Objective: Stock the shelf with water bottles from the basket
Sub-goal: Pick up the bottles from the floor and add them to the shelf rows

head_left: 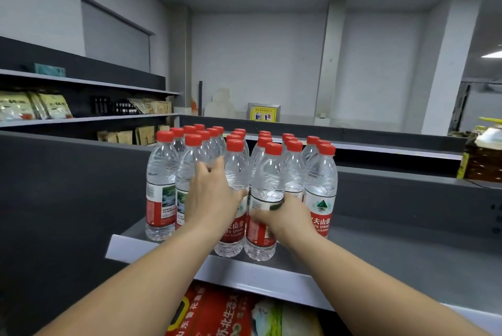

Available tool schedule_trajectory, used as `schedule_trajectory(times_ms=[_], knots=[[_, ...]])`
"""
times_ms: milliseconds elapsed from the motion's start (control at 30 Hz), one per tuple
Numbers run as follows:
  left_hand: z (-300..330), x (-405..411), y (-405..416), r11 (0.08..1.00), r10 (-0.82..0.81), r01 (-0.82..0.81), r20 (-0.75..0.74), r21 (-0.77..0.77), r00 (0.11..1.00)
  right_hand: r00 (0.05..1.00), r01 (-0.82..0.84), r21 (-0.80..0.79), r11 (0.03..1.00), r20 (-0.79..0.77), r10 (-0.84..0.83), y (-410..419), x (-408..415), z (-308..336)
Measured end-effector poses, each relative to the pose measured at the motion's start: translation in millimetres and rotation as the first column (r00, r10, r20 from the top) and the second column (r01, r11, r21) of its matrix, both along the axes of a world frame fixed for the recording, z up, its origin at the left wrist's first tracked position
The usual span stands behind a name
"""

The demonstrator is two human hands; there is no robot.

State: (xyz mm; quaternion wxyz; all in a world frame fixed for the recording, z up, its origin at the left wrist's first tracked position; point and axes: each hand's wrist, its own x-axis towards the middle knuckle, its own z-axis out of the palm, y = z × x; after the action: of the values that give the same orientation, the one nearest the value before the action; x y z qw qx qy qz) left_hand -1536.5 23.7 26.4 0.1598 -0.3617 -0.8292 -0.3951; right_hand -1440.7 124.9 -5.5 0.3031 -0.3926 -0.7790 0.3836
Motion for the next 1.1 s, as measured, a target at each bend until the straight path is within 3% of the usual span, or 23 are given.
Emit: schedule_trajectory(times_ms=[200,567,800,1100], knots=[[-17,-4,-11,0.999,-0.044,0.047,0.102,-0.025,0.994,0.998,0.038,-0.042,0.998,0.054,-0.036,-5,-7,-17],[-26,-9,-7,0.998,-0.061,0.059,0.069,0.037,0.996,0.995,0.101,-0.025,0.995,0.005,-0.101,-12,-13,-25],[-32,-16,-10,0.995,-0.052,0.037,0.164,0.096,0.985,0.992,0.108,0.021,0.994,0.061,-0.109,-18,-11,-23],[-52,0,-42,0.992,-0.089,0.11,0.278,-0.061,0.957,0.995,0.064,0.003,0.998,0.07,-0.064,-36,5,-30]])
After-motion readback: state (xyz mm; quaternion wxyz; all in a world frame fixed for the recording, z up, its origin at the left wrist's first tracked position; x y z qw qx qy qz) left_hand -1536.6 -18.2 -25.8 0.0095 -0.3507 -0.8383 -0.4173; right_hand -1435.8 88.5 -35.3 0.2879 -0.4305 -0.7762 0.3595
